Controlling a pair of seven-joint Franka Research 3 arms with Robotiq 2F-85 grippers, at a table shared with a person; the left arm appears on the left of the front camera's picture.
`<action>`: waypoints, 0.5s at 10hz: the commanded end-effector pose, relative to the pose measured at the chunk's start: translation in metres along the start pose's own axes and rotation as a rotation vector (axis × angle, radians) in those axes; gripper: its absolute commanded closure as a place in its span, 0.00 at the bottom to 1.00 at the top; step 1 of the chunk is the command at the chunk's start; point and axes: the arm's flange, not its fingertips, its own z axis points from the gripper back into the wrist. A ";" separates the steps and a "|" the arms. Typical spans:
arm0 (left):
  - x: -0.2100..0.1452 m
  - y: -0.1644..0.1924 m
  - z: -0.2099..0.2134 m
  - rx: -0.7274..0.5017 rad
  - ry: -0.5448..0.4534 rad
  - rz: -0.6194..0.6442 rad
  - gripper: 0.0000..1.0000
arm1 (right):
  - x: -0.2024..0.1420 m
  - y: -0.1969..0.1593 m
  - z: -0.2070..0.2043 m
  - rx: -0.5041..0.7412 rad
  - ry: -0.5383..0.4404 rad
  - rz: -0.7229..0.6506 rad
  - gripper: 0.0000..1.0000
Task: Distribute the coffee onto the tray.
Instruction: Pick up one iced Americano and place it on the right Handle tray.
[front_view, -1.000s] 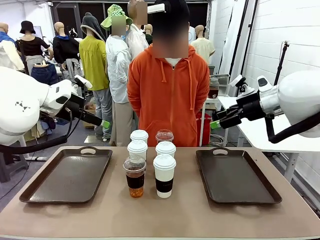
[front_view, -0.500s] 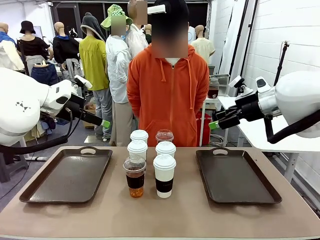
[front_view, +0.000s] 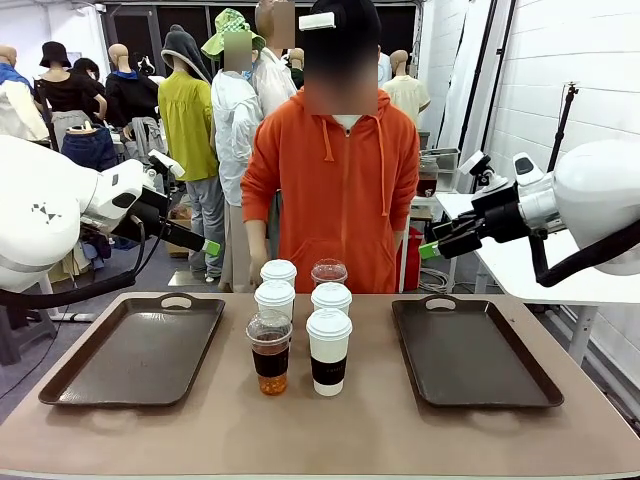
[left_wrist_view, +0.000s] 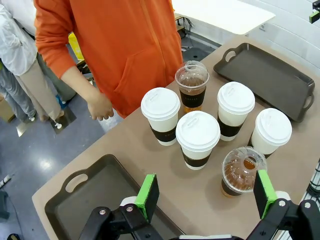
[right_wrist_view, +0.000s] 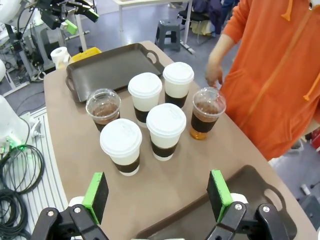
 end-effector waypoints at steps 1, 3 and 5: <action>0.000 0.000 0.001 0.000 0.002 0.002 0.00 | 0.000 -0.001 -0.002 0.013 -0.010 0.006 0.00; 0.000 0.000 0.001 0.000 0.002 0.002 0.00 | 0.000 -0.001 -0.002 0.013 -0.010 0.006 0.00; 0.000 0.000 0.001 0.000 0.002 0.002 0.00 | 0.000 -0.001 -0.002 0.013 -0.010 0.006 0.00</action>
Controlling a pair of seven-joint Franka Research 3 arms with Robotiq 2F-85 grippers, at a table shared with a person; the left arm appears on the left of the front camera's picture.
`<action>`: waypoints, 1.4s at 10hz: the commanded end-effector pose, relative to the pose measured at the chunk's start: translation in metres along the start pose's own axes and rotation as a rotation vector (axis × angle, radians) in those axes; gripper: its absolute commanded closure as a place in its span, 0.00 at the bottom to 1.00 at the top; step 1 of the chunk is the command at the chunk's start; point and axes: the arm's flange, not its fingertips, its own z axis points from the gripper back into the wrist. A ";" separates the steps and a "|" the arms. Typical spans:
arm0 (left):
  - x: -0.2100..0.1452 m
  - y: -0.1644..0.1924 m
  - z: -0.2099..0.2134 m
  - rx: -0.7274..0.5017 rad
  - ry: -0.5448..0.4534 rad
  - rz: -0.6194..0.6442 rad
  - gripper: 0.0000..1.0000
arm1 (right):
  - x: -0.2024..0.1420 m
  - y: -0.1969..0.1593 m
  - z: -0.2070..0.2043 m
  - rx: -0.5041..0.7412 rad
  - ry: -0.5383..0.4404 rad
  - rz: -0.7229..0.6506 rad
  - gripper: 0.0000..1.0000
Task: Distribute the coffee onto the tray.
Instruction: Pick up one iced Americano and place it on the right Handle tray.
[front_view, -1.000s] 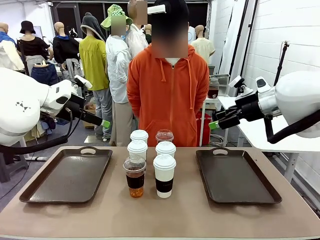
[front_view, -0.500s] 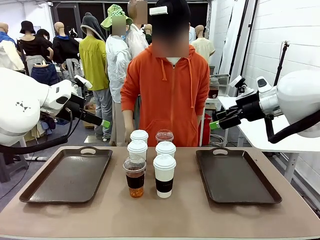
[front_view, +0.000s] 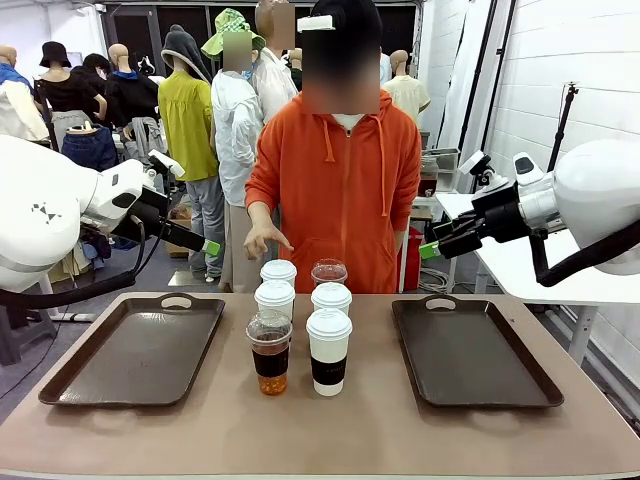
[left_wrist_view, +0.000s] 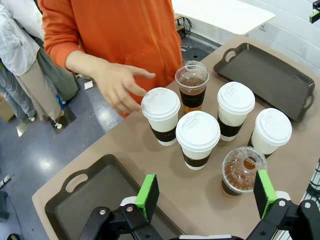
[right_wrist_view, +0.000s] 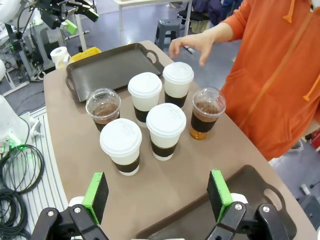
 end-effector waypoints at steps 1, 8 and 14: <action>0.000 0.000 0.001 0.000 0.002 0.002 0.00 | -0.001 -0.001 -0.002 0.013 -0.011 0.005 0.00; 0.000 0.000 0.001 0.000 0.002 0.002 0.00 | -0.001 -0.001 -0.002 0.013 -0.011 0.005 0.00; 0.000 0.000 0.001 0.000 0.002 0.002 0.00 | 0.023 -0.040 -0.007 0.020 0.105 -0.003 0.00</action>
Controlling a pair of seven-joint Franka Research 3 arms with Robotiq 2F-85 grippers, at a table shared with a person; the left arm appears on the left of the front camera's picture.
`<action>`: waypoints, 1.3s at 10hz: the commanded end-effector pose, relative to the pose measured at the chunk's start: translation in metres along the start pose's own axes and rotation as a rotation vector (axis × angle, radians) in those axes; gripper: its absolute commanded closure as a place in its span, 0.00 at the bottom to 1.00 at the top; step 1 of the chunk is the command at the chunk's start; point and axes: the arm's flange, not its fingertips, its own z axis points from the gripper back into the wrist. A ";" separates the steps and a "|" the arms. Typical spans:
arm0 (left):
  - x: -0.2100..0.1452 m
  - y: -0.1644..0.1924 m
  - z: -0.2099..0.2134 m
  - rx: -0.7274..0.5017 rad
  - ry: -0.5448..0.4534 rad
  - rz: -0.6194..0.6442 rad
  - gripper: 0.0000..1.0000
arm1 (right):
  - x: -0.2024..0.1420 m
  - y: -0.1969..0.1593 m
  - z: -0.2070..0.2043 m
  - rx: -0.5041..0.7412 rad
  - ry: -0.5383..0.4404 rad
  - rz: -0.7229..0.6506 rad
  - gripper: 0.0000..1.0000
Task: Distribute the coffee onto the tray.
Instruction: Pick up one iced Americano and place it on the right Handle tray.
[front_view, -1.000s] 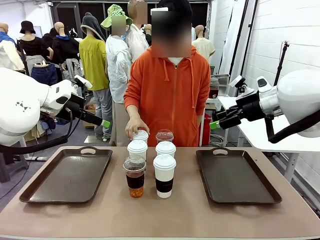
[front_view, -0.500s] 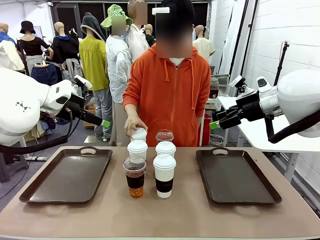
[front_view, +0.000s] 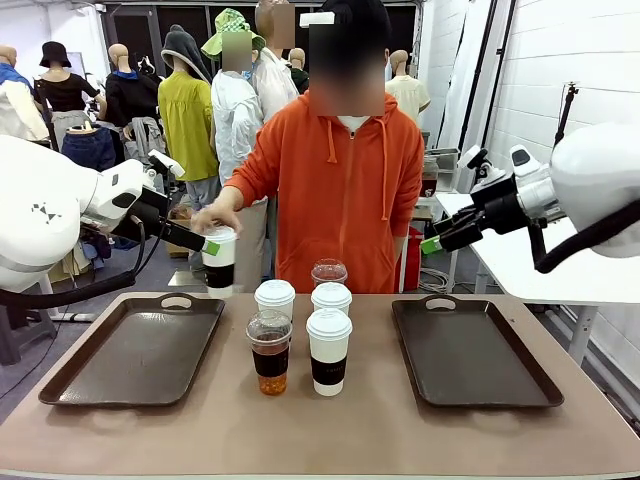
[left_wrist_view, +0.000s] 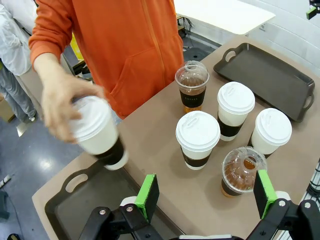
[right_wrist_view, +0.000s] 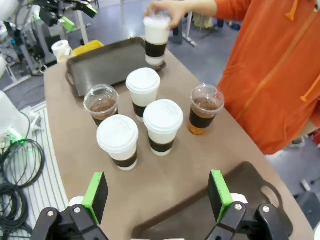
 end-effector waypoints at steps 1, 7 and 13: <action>0.000 0.001 0.001 0.000 0.002 0.002 0.00 | 0.017 -0.033 -0.008 -0.010 0.085 -0.012 0.00; 0.000 0.001 0.001 0.000 0.002 0.002 0.00 | 0.039 -0.112 -0.054 -0.030 0.300 -0.027 0.00; 0.000 0.001 0.001 0.000 0.002 0.002 0.00 | -0.004 -0.151 -0.096 0.114 0.232 0.101 0.00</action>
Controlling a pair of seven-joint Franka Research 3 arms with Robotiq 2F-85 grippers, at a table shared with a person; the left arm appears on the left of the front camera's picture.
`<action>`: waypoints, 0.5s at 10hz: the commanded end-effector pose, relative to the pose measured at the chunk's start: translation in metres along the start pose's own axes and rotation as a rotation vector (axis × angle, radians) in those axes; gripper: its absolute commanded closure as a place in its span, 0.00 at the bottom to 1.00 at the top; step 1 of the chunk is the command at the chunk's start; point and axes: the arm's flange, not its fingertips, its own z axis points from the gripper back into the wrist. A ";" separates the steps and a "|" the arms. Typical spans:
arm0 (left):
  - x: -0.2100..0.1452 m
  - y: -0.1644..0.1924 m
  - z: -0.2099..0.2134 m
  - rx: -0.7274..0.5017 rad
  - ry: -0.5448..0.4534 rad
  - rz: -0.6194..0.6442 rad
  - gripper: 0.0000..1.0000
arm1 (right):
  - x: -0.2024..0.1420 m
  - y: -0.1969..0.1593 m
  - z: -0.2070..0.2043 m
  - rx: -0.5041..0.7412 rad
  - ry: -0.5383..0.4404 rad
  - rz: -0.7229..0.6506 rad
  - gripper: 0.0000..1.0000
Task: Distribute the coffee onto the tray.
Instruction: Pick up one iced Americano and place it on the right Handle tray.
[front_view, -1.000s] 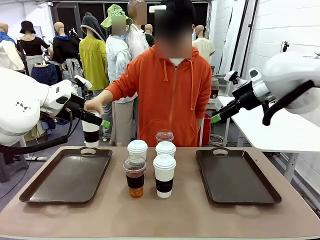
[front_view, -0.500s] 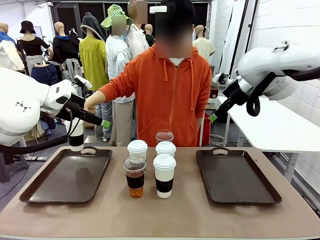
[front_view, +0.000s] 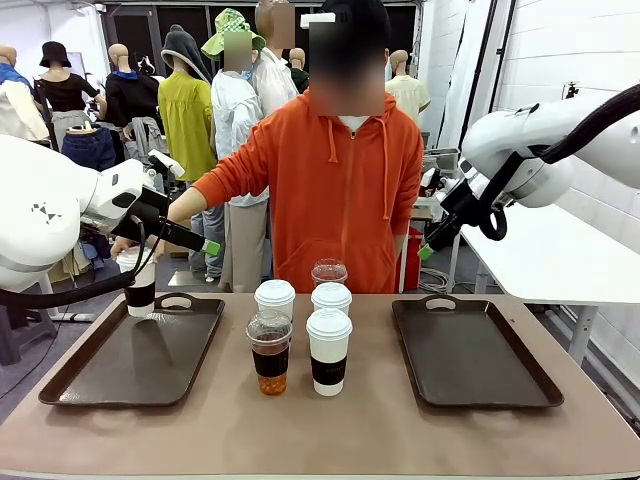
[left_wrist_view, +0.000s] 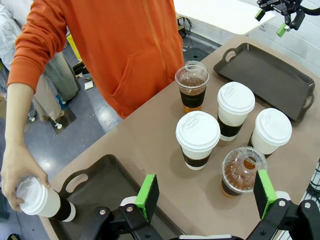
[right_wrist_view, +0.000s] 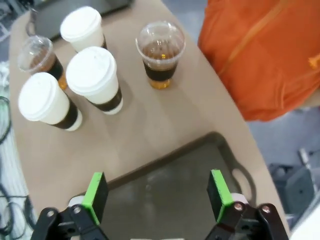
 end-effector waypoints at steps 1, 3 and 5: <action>-0.001 0.001 0.001 -0.001 0.002 0.003 0.00 | -0.009 -0.012 -0.011 0.060 -0.099 0.109 0.00; -0.001 0.001 0.001 -0.001 0.002 0.003 0.00 | -0.013 -0.013 -0.021 0.087 -0.111 0.129 0.00; -0.001 0.001 0.001 -0.001 0.002 0.003 0.00 | -0.014 -0.013 -0.028 0.108 -0.109 0.141 0.00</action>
